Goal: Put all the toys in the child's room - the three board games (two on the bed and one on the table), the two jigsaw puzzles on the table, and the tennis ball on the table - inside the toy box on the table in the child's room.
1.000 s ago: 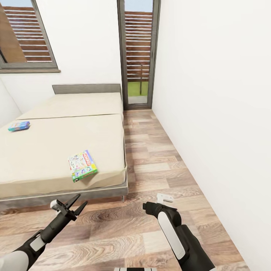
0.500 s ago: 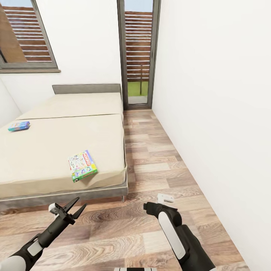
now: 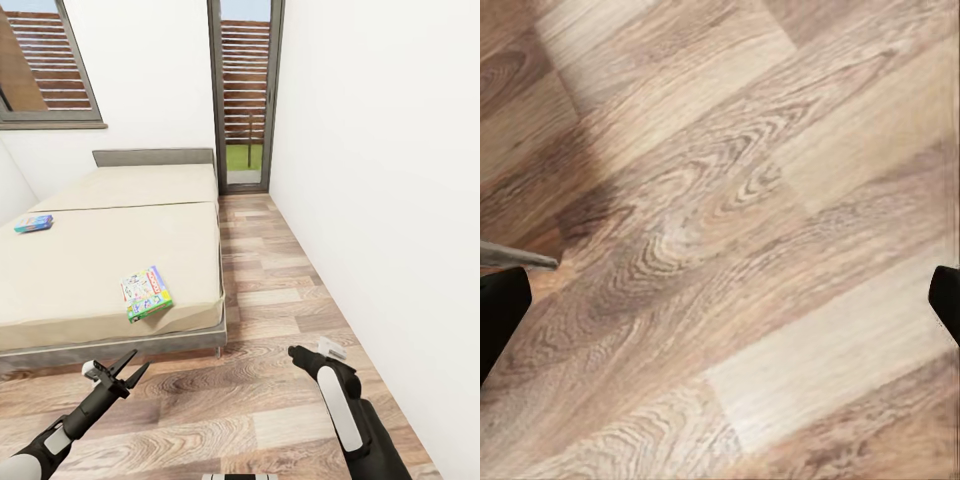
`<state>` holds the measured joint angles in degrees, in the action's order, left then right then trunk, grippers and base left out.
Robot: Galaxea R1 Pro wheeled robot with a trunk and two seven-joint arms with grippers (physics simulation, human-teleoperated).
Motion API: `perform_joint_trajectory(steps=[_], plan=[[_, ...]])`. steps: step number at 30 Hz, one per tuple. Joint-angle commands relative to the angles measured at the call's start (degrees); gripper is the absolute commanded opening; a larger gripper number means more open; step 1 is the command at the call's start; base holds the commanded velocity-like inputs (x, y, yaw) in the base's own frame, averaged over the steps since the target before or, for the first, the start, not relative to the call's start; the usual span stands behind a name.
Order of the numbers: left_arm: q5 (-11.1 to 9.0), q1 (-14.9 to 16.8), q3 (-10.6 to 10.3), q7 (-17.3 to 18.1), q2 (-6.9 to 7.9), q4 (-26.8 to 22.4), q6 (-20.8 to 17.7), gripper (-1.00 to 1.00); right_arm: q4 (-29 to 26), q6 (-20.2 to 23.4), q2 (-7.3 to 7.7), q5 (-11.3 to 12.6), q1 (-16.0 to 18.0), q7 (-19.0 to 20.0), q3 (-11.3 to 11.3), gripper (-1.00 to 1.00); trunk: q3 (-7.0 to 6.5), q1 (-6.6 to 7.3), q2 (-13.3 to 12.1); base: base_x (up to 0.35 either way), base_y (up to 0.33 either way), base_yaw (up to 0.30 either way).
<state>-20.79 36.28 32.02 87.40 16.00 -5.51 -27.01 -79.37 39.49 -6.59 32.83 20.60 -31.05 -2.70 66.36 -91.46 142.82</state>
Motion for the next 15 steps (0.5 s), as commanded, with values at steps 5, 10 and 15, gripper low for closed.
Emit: perform_joint_trajectory(steps=[5, 10, 15], plan=[[-0.4, 0.0, -0.4, 0.2, 0.28, 0.0, -0.6, 1.0, -4.3, 0.6, 0.31, 0.7, -1.2, -0.5, 2.1, 1.0, 0.05, 0.01, 0.0, 0.0, 0.0, 0.0], [-0.4, 0.0, -0.2, 0.2, 0.33, -0.1, -0.5, 1.0, -6.4, 2.8, 0.29, 0.6, -1.4, -0.5, 2.5, 1.0, 0.05, 0.01, 0.0, 0.0, 0.0, 0.0], [-0.5, 0.0, -0.1, 0.1, 0.89, -0.1, -0.5, 1.0, -7.5, 4.3, 0.38, 0.7, -1.6, -0.4, 3.0, 1.0, 0.05, 0.01, 0.0, 0.0, 0.0, 0.0]])
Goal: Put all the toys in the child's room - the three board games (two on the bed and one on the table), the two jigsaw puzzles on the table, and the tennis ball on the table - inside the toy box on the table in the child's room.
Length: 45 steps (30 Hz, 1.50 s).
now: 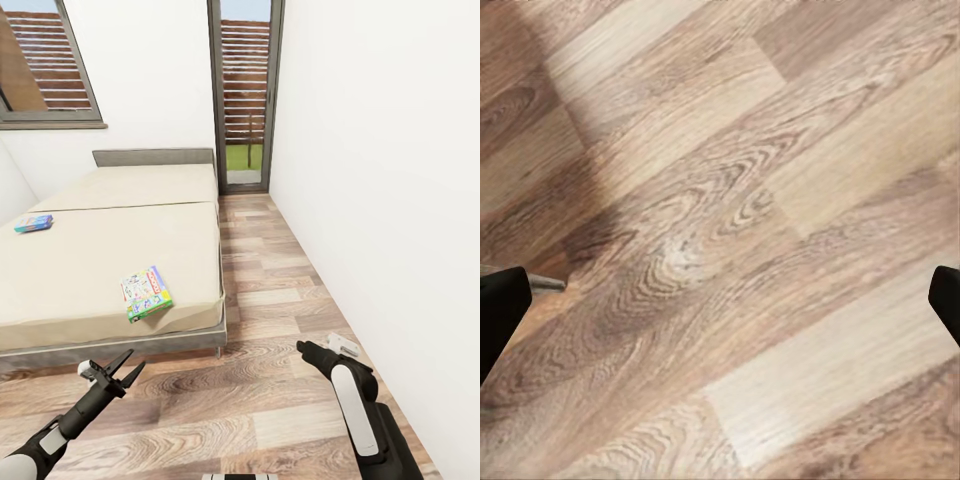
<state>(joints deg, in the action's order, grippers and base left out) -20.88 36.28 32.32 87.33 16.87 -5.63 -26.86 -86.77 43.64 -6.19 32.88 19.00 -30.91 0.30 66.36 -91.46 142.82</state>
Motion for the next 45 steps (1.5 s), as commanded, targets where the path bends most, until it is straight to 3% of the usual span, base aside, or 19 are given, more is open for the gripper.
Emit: perform_joint_trajectory(steps=[1, 10, 40, 45], plan=[[-0.4, 0.0, -0.4, 0.2, 0.29, 0.0, -0.6, 1.0, -0.3, 0.2, -0.01, 0.6, 0.0, -0.5, 0.1, 1.0, 0.05, 0.01, 0.0, 0.0, 0.0, 0.0], [-0.4, 0.0, -0.4, 0.0, 1.95, 0.0, -0.7, 1.0, -1.1, 0.1, 0.03, 0.7, 0.0, -0.2, 1.6, 1.0, 0.05, 0.01, 0.0, 0.0, 0.0, 0.0], [-0.5, 0.1, -0.3, -0.4, 2.58, 0.0, -0.8, 1.0, -3.3, 0.4, -0.28, 0.7, 0.0, 0.8, 1.3, 1.0, 0.05, 0.01, 0.0, 0.0, 0.0, 0.0], [-0.6, 0.1, -0.1, -0.3, 3.37, 0.0, -0.9, 1.0, -3.2, 0.4, -0.17, 0.7, 0.0, 0.8, 1.3, 1.0, 0.05, 0.01, 0.0, 0.0, 0.0, 0.0]])
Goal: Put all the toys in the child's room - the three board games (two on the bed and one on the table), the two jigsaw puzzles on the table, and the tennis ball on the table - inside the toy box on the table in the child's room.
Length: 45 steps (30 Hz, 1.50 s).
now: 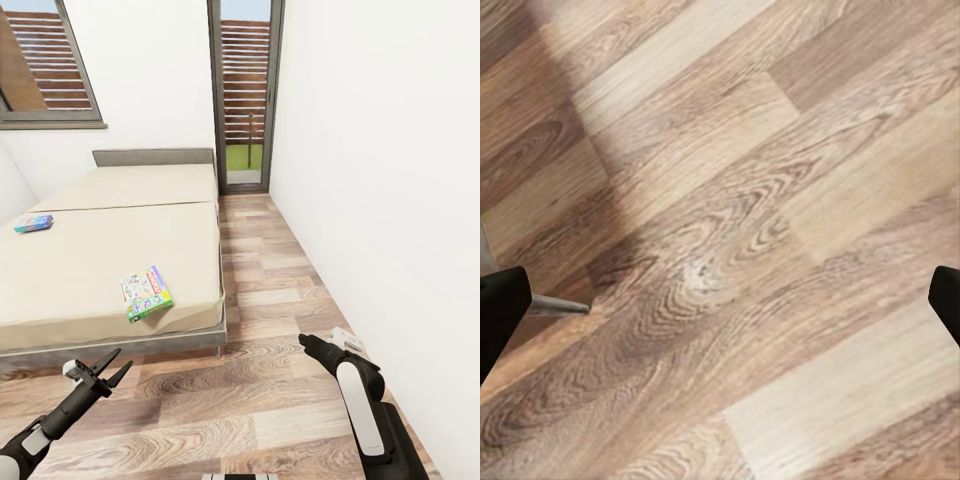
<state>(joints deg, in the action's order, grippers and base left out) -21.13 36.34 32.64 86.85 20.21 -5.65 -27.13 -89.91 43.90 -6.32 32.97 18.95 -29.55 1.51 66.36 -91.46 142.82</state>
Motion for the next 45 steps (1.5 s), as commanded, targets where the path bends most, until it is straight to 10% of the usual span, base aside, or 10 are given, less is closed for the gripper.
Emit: perform_joint_trajectory(steps=[1, 45], plan=[[-0.4, 0.0, -0.4, 0.3, 0.13, 0.0, -0.6, 1.0, -0.1, 0.1, -0.03, 0.6, 0.0, -0.5, 0.0, 1.0, 0.05, 0.01, 0.0, 0.006, 0.0, 0.0], [-0.5, 0.0, -0.5, 0.4, -0.08, 0.0, -0.8, 1.0, 0.2, 0.3, -0.13, 0.7, 0.0, -0.4, 0.0, 1.0, 0.05, 0.01, 0.0, 0.054, -0.007, 0.0]])
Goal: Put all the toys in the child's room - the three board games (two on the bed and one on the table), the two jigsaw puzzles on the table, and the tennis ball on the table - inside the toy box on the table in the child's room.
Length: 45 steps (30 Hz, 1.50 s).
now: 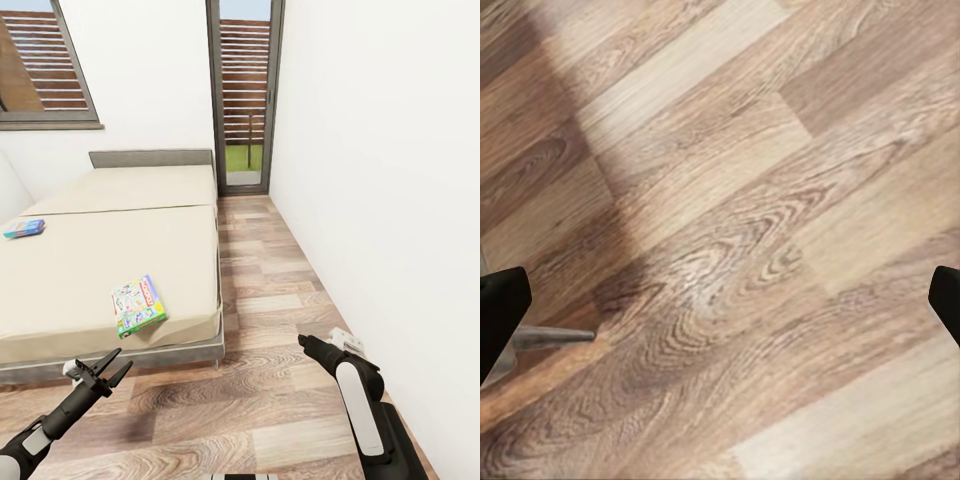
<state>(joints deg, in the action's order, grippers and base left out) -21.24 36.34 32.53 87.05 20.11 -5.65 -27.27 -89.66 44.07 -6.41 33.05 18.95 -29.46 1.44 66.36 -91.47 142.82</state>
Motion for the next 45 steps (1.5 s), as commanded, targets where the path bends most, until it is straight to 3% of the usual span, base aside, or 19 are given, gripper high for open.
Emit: perform_joint_trajectory(steps=[1, 31, 45], plan=[[-0.4, 0.0, -0.4, 0.2, 0.02, 0.0, -0.6, 1.0, -0.1, 0.1, -0.05, 0.6, 0.0, -0.5, 0.1, 1.0, 0.05, 0.01, 0.0, 0.0, 0.0, 0.0], [-0.3, 0.0, -0.5, 0.1, -0.11, 0.0, -0.3, 1.0, 0.0, 0.2, 0.09, 0.6, 0.0, -0.5, 0.1, 1.0, 0.05, 0.01, 0.0, 0.0, 0.0, 0.0], [-0.1, 0.0, -0.5, 0.1, -0.51, 0.0, -0.3, 1.0, 0.0, 0.2, 0.09, 0.6, 0.0, -0.5, 0.0, 1.0, -2.29, 2.87, -5.2, 0.0, 0.0, 0.0]])
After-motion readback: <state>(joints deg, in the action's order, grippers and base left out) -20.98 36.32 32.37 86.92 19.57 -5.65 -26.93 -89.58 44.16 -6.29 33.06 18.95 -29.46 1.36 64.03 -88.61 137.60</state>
